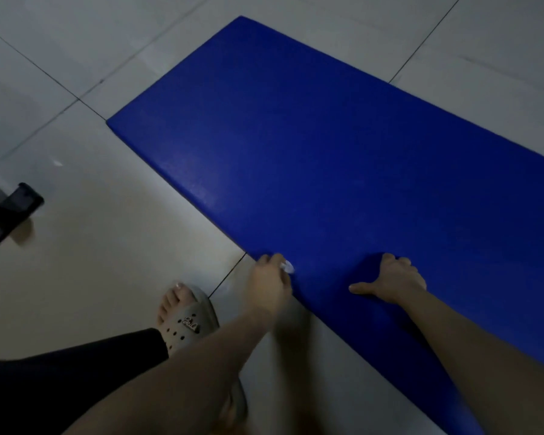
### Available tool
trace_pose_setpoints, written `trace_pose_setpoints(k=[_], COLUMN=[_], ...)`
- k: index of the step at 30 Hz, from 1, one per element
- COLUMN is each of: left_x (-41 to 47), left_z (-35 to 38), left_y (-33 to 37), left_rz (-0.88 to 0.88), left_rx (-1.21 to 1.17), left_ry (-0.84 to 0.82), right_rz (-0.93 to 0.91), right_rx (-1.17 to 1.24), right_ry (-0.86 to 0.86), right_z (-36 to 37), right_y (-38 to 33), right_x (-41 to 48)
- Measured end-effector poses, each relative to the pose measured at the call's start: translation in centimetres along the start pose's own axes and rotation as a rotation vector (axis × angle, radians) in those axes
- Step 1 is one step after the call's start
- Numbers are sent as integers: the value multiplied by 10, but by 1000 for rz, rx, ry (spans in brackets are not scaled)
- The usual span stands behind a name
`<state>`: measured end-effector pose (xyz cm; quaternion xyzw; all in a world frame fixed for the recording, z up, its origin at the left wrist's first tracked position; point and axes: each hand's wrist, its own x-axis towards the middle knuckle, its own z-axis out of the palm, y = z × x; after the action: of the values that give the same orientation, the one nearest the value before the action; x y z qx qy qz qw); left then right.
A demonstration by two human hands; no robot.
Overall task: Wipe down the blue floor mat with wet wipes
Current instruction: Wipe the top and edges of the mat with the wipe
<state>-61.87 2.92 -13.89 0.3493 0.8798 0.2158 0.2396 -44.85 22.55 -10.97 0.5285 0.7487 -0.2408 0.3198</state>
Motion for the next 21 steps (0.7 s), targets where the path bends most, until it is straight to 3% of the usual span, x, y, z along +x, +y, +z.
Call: trace_pose_setpoints(k=[4,8,10,12,14,16,21], left_x=[-20,12,37,60,71,66,8], left_z=[8,-17,-35,-51,-60,-54,-8], left_y=[9,-3,-19,-34,-38,-31,2], left_rz=[209,347,277,76,-128,-174,-56], left_rx=[60,292,288,226,118,106,84], left_ry=[-101,-208,-109,98,198,193,-1], right_rz=[-3,-3,-3,-11,-18,-20,-23], right_rx=[-17,-21,-22,-15,-12,-13,-13], right_ry=[-8,-13,-10,3,14,19,14], right_z=[-2,-2,-2,-1,0,1,1], right_y=[0,-1,0,1,2,3,1], right_x=[1,3,4,4,5,5,5])
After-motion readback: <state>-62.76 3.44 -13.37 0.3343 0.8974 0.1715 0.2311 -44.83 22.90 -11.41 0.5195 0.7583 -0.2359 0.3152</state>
